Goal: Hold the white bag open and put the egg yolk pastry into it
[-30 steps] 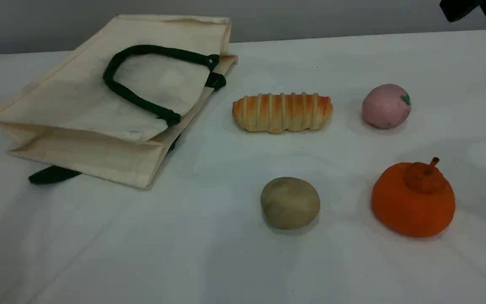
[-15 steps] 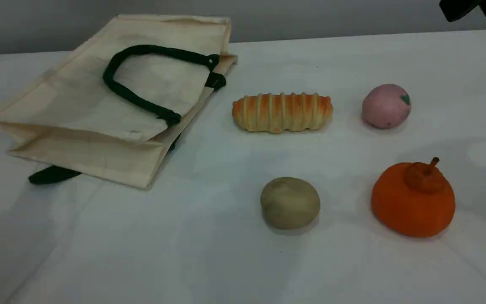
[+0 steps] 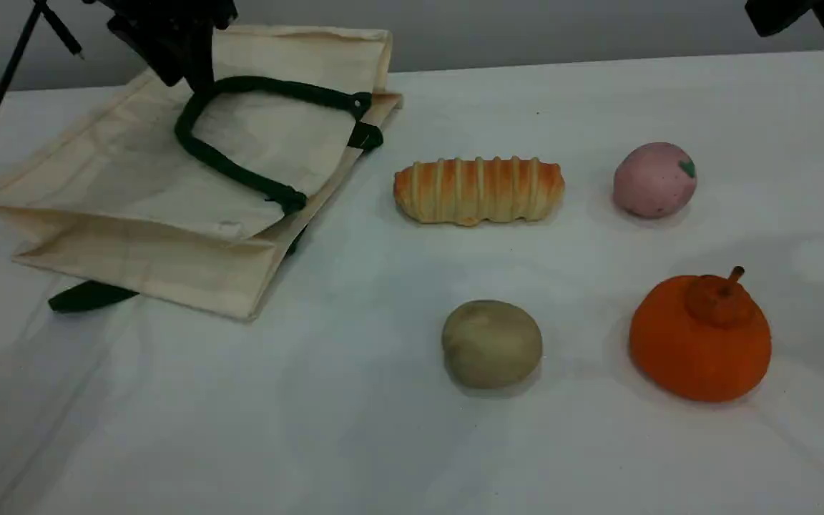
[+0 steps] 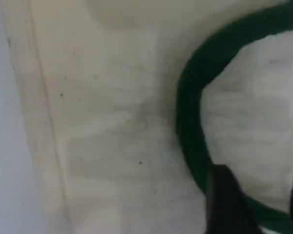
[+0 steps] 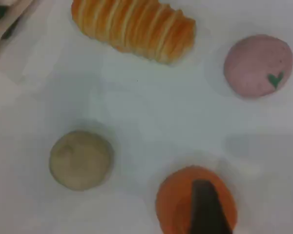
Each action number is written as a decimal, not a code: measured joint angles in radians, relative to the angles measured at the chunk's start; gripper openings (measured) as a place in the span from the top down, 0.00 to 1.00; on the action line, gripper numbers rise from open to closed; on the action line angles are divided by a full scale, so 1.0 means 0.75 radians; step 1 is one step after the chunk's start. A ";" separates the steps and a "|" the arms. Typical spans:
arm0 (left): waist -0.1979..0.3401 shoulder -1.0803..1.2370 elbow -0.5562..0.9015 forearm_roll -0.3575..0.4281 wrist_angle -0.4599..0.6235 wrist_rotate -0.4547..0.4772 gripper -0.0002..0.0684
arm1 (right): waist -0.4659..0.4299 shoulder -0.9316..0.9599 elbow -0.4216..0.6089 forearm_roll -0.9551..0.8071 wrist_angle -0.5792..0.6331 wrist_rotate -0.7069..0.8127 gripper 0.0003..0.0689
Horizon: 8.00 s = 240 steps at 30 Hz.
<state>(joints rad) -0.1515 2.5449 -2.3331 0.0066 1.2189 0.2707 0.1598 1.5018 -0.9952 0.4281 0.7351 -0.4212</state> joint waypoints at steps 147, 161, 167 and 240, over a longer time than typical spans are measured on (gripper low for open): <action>-0.095 -1.073 0.636 -0.500 0.001 0.399 0.86 | 0.059 0.113 0.000 0.235 0.064 -0.305 0.45; -0.095 -1.072 0.635 -0.500 0.002 0.397 0.86 | 0.377 0.236 0.001 0.224 0.066 -0.324 0.45; -0.095 -1.072 0.635 -0.501 0.002 0.397 0.86 | 0.452 0.359 0.001 0.229 -0.005 -0.326 0.45; -0.095 -1.072 0.635 -0.515 0.002 0.397 0.86 | 0.692 0.221 -0.062 0.004 -0.448 -0.185 0.77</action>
<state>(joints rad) -0.2231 1.7411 -1.8572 -0.3795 1.2206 0.5688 0.6791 1.6675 -1.0419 0.4309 0.3988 -0.5600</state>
